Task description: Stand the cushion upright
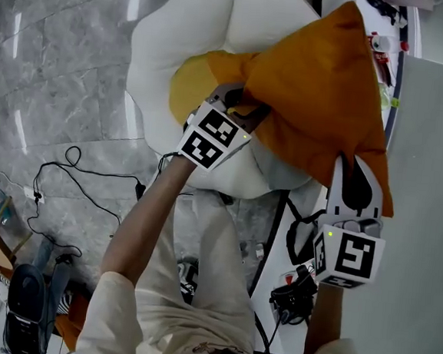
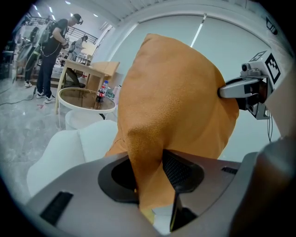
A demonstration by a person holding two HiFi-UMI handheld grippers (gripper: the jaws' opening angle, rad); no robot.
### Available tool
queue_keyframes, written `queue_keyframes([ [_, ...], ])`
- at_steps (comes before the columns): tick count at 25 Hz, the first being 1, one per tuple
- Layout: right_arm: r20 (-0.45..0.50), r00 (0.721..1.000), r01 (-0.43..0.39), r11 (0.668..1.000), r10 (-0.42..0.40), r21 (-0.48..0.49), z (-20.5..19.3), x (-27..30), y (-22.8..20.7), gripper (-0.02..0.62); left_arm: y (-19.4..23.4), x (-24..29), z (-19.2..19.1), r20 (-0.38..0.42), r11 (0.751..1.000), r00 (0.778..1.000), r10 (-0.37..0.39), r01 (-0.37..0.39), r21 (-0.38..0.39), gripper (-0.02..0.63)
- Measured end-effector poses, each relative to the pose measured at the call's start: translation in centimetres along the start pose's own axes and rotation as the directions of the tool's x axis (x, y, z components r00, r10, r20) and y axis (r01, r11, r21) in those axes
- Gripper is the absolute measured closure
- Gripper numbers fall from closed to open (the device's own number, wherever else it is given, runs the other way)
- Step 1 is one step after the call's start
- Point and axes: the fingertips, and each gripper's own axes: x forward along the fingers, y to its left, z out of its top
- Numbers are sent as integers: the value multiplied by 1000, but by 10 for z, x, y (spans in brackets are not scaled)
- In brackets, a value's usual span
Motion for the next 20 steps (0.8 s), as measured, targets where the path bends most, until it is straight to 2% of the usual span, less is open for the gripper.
queue_keyframes([
  [4, -1, 1000, 16, 1000, -16, 22, -1, 16, -16, 534, 10, 23, 6, -3, 1000, 1000, -13, 13, 5, 439],
  [13, -21, 999, 41, 998, -40, 49, -20, 70, -42, 541, 34, 79, -13, -80, 999, 995, -51, 50, -11, 437],
  [20, -29, 997, 78, 997, -78, 5, -16, 105, -64, 540, 62, 104, -13, -92, 1000, 996, -13, 11, -24, 386],
])
